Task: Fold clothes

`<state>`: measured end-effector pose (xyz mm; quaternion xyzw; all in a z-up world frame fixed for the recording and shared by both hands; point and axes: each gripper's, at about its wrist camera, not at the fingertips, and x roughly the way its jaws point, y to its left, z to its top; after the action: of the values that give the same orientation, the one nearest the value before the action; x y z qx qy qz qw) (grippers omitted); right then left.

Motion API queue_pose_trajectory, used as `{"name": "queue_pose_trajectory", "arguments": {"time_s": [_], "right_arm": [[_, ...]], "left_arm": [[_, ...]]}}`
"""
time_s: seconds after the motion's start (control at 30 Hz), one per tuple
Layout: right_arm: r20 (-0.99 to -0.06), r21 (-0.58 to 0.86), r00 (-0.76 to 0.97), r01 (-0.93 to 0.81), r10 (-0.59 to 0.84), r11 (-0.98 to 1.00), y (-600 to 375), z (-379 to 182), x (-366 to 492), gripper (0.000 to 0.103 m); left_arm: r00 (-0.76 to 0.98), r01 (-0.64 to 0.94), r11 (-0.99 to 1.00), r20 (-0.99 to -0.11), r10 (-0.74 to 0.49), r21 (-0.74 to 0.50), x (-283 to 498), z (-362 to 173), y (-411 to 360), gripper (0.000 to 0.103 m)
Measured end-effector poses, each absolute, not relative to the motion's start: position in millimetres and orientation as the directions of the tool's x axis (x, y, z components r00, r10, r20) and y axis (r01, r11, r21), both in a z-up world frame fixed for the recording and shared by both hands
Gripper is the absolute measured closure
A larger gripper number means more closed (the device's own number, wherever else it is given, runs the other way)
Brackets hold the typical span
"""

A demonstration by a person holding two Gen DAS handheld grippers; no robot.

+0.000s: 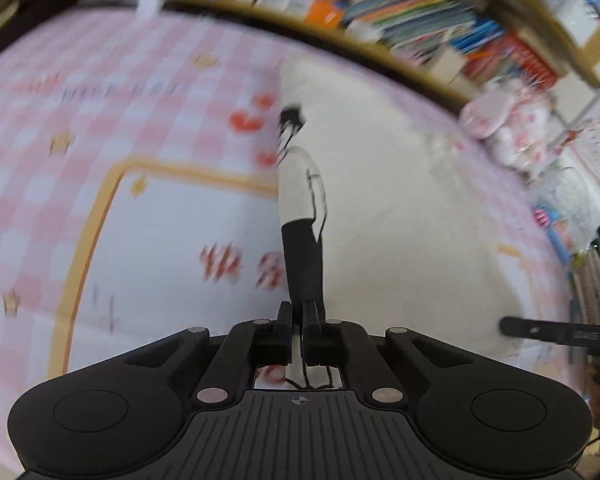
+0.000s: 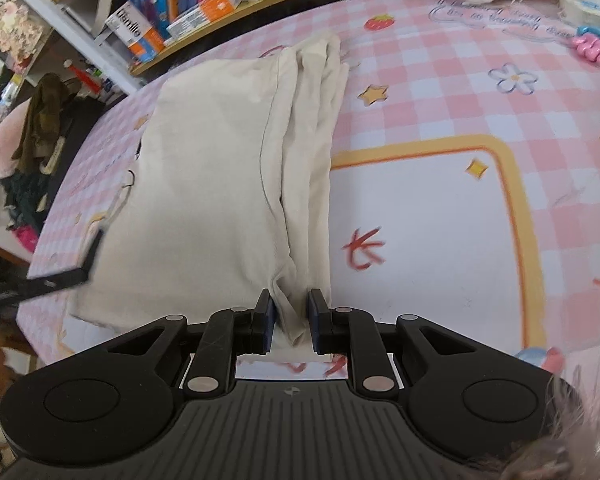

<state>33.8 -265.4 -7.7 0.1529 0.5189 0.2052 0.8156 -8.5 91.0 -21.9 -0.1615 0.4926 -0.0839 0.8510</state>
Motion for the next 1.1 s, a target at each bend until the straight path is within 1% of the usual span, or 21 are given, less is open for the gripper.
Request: {"name": "queue_pose_trajectory", "arguments": {"time_s": [0.1, 0.13, 0.2, 0.3, 0.33, 0.37, 0.4, 0.47, 0.5, 0.67, 0.73, 0.83, 0.93, 1.0, 1.1], "right_arm": [[-0.792, 0.438, 0.378, -0.193, 0.479, 0.878, -259, -6, 31, 0.087], [-0.795, 0.432, 0.380, -0.193, 0.473, 0.881, -258, -5, 31, 0.087], [-0.797, 0.429, 0.382, -0.188, 0.468, 0.884, -258, -5, 31, 0.087], [-0.793, 0.443, 0.388, -0.164, 0.470, 0.882, -261, -7, 31, 0.087], [-0.791, 0.449, 0.390, -0.154, 0.472, 0.880, -262, -7, 31, 0.087], [-0.789, 0.455, 0.392, -0.143, 0.473, 0.879, -263, -8, 31, 0.087], [-0.788, 0.459, 0.394, -0.134, 0.473, 0.878, -263, -8, 31, 0.087], [-0.788, 0.464, 0.400, -0.115, 0.469, 0.878, -264, -8, 31, 0.087], [-0.788, 0.465, 0.404, -0.105, 0.465, 0.879, -263, -8, 30, 0.087], [-0.801, 0.452, 0.416, -0.050, 0.430, 0.890, -257, -6, 26, 0.088], [-0.813, 0.449, 0.394, -0.045, 0.429, 0.892, -250, -4, 22, 0.092], [-0.819, 0.441, 0.396, -0.026, 0.414, 0.897, -244, -3, 12, 0.092], [-0.815, 0.449, 0.424, 0.030, 0.395, 0.893, -245, -6, 9, 0.092], [-0.818, 0.435, 0.435, 0.038, 0.377, 0.900, -241, -6, 7, 0.092], [-0.823, 0.410, 0.449, 0.046, 0.348, 0.911, -234, -5, 5, 0.092]], "left_arm": [[0.488, 0.005, 0.929, -0.810, -0.325, -0.369, -7, -25, 96, 0.097], [0.482, 0.029, 0.928, -0.808, -0.338, -0.370, -6, -24, 98, 0.094], [0.475, 0.041, 0.933, -0.815, -0.332, -0.357, -2, -21, 105, 0.093], [0.498, 0.017, 0.939, -0.811, -0.306, -0.344, 9, -14, 119, 0.085], [0.507, 0.009, 0.940, -0.809, -0.297, -0.340, 13, -12, 124, 0.080], [0.520, 0.008, 0.937, -0.799, -0.303, -0.349, 19, -9, 128, 0.070], [0.534, 0.009, 0.932, -0.787, -0.310, -0.361, 26, -6, 132, 0.065], [0.555, 0.023, 0.919, -0.759, -0.339, -0.394, 43, -4, 135, 0.048], [0.560, 0.029, 0.914, -0.750, -0.351, -0.406, 53, -5, 135, 0.045], [0.566, 0.058, 0.886, -0.716, -0.409, -0.460, 101, -10, 131, 0.045], [0.559, 0.071, 0.873, -0.706, -0.435, -0.482, 119, -13, 129, 0.045], [0.539, 0.090, 0.876, -0.716, -0.443, -0.475, 144, -19, 126, 0.040], [0.519, 0.107, 0.875, -0.724, -0.454, -0.471, 166, -24, 125, 0.040], [0.519, 0.127, 0.870, -0.715, -0.468, -0.477, 179, -26, 124, 0.040], [0.512, 0.126, 0.847, -0.697, -0.502, -0.517, 200, -32, 125, 0.040]]}}
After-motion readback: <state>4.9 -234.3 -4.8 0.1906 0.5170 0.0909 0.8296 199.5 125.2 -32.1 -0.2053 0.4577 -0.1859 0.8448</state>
